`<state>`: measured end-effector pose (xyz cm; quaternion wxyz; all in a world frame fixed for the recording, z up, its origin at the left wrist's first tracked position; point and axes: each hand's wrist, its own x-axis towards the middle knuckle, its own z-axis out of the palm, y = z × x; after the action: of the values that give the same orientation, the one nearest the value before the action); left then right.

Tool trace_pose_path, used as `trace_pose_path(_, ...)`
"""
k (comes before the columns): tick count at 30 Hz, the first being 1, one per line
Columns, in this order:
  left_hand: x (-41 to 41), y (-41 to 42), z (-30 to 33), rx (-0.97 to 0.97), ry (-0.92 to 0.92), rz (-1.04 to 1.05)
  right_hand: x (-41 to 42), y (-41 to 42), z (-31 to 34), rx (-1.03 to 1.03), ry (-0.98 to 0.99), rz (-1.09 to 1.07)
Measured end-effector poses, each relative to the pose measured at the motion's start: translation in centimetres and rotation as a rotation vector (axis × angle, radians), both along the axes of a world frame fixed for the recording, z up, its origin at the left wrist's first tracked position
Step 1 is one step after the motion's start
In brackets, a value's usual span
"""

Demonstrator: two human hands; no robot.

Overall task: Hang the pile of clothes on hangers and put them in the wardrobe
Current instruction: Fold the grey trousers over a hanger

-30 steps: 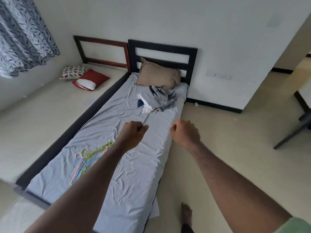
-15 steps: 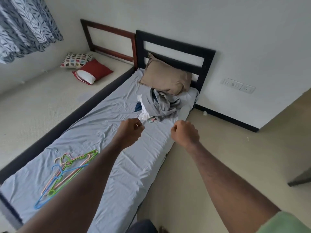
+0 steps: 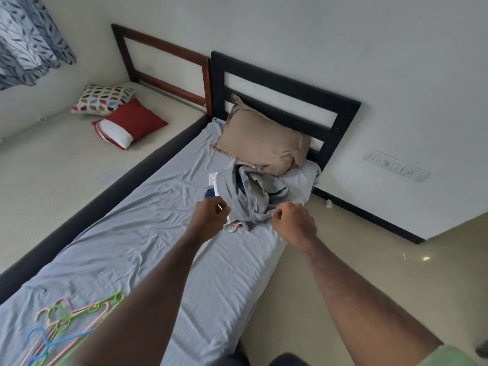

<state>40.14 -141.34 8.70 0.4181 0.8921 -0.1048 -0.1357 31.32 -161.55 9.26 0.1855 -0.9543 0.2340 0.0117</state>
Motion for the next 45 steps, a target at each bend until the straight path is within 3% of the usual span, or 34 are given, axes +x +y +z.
trace_pose_path(11, 15.1, -8.3, -5.6, -0.141, 0.184, 0.188, 18.0, -6.8, -6.0, 0.104, 0.074, 0.03)
trace_pose_path(18, 25.9, -14.0, -9.1, -0.04, 0.265, 0.27, 30.8, -12.5, -12.5, 0.262, 0.165, 0.055)
trace_pose_path(24, 33.8, -17.9, -15.1, 0.073, 0.396, 0.354, 41.7, -16.3, -21.8, 0.521, 0.499, 0.07)
trace_pose_path(28, 36.5, -19.8, -19.7, 0.123, 0.463, 0.382, 47.3, -17.4, -26.1, 0.627, 0.549, 0.101)
trace_pose_path(34, 37.0, -21.2, -23.5, 0.053, 0.562, 0.435, 52.4, -17.1, -30.4, 0.891, 0.683, -0.067)
trace_pose_path(39, 38.0, -21.4, -24.7, 0.043, 0.61, 0.435, 54.3, -17.1, -33.1, 0.957, 0.803, -0.27)
trace_pose_path(42, 38.8, -22.0, -25.1, 0.05, 0.64, 0.417, 54.7, -17.5, -34.9, 1.008, 0.765, -0.388)
trace_pose_path(45, 39.0, -22.5, -25.6, 0.065, 0.66, 0.397, 54.3, -18.2, -36.7, 1.012, 0.554, -0.469)
